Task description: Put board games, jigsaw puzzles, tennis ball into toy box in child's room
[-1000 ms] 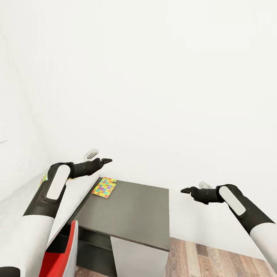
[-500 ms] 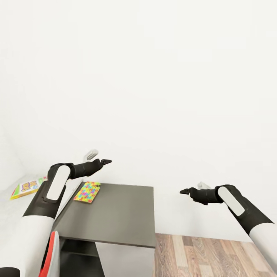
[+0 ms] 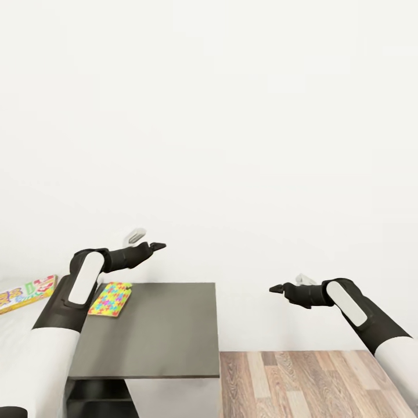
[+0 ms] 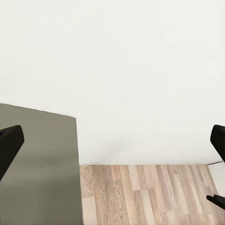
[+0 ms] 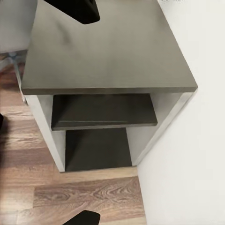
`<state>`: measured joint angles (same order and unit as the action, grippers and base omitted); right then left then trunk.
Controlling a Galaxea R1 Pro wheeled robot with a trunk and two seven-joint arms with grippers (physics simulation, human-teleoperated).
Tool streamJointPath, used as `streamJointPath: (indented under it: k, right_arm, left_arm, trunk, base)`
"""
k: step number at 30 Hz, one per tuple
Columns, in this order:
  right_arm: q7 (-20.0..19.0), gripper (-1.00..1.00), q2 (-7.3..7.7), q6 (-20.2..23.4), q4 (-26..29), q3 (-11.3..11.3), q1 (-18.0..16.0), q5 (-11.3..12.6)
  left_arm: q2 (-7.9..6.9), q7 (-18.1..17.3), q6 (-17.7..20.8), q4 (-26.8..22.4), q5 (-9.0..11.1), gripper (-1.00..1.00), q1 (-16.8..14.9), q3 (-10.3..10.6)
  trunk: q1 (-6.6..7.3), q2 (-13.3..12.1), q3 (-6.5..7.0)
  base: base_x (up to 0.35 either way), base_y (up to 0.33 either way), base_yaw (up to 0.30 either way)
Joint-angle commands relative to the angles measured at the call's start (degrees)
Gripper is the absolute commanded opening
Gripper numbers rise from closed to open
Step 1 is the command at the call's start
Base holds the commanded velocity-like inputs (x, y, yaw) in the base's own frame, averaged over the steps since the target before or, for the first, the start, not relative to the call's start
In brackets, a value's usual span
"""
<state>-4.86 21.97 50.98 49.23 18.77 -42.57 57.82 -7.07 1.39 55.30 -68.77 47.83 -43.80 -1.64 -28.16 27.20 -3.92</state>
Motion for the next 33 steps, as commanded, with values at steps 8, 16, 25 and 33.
streamJointPath:
  k: [8,16,25,33]
  right_arm:
    - [-0.50,1.00,-0.20,0.08,0.94,0.84,0.30,-0.59]
    - [-0.44,1.00,-0.32,0.08,1.18,1.16,0.61,-0.60]
    - [-0.42,1.00,-0.28,0.05,1.27,3.84,0.74,-0.65]
    - [-0.26,1.00,-0.19,-0.07,1.26,4.71,1.00,-0.68]
  left_arm:
    - [-0.22,0.18,0.06,0.03,0.21,1.00,0.69,-0.47]
    - [-0.29,0.19,0.00,-0.07,0.22,1.00,1.02,-0.43]
    - [-0.30,0.19,-0.01,-0.12,0.18,1.00,1.28,-0.39]
    - [-0.31,0.19,-0.01,-0.13,0.17,1.00,1.38,-0.40]
  trunk:
    - [-0.03,0.12,-0.13]
    - [-0.03,0.12,-0.13]
    - [-0.03,0.12,-0.13]
    - [-0.03,0.12,-0.13]
  base:
    - [0.083,0.000,-0.040]
    - [0.276,0.000,-0.007]
    - [0.123,0.000,-0.002]
    - [0.030,0.000,0.069]
